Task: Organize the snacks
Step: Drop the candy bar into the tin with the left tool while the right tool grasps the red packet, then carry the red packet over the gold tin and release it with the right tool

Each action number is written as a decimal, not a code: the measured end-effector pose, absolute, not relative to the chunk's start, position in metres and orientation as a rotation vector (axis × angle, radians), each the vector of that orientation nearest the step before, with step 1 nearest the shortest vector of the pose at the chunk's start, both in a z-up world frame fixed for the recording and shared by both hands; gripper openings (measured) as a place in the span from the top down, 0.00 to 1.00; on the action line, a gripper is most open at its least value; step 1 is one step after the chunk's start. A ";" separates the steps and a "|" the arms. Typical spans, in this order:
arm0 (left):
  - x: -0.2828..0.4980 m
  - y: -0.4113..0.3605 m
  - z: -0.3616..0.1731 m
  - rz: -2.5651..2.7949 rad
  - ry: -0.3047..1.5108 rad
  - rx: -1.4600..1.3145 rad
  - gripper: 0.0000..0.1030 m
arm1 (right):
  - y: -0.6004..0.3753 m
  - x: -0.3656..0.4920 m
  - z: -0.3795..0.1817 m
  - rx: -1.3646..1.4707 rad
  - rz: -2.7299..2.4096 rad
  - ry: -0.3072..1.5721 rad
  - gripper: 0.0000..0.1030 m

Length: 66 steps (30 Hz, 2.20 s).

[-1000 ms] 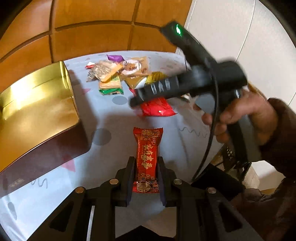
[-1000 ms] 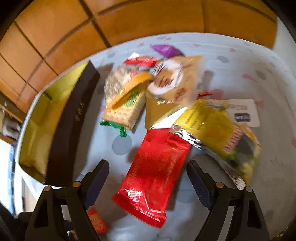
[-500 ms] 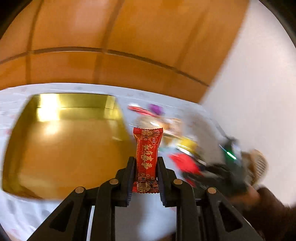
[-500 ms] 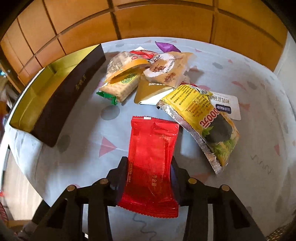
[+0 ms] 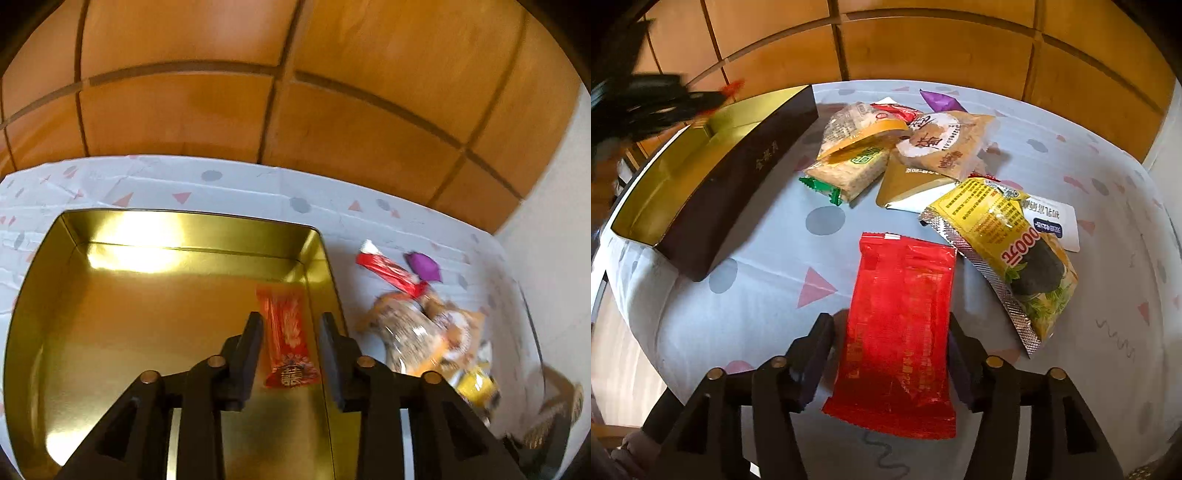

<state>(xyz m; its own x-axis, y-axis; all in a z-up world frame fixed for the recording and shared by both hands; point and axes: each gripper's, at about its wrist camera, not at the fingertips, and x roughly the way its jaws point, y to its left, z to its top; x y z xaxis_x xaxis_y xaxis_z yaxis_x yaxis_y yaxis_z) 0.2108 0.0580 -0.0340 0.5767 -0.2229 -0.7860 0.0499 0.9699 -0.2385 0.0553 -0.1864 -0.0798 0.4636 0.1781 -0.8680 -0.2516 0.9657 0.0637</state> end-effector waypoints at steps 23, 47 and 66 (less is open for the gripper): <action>0.087 0.060 -0.034 -0.132 0.916 -0.109 0.68 | -0.190 0.066 -0.081 -0.074 0.237 1.055 0.60; 0.049 0.125 -0.027 0.023 0.850 -0.198 0.67 | -0.150 0.064 -0.027 0.131 0.424 1.063 0.63; 0.050 0.135 -0.029 0.030 0.840 -0.221 0.67 | -0.059 0.129 -0.023 0.304 0.478 1.077 0.58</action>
<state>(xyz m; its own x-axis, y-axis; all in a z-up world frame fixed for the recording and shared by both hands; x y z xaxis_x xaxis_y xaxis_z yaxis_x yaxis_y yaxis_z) 0.0497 0.1348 -0.0287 0.6686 -0.0606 -0.7412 -0.1138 0.9766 -0.1824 0.1286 -0.0591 -0.0229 0.3875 0.5128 -0.7661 -0.2243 0.8585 0.4611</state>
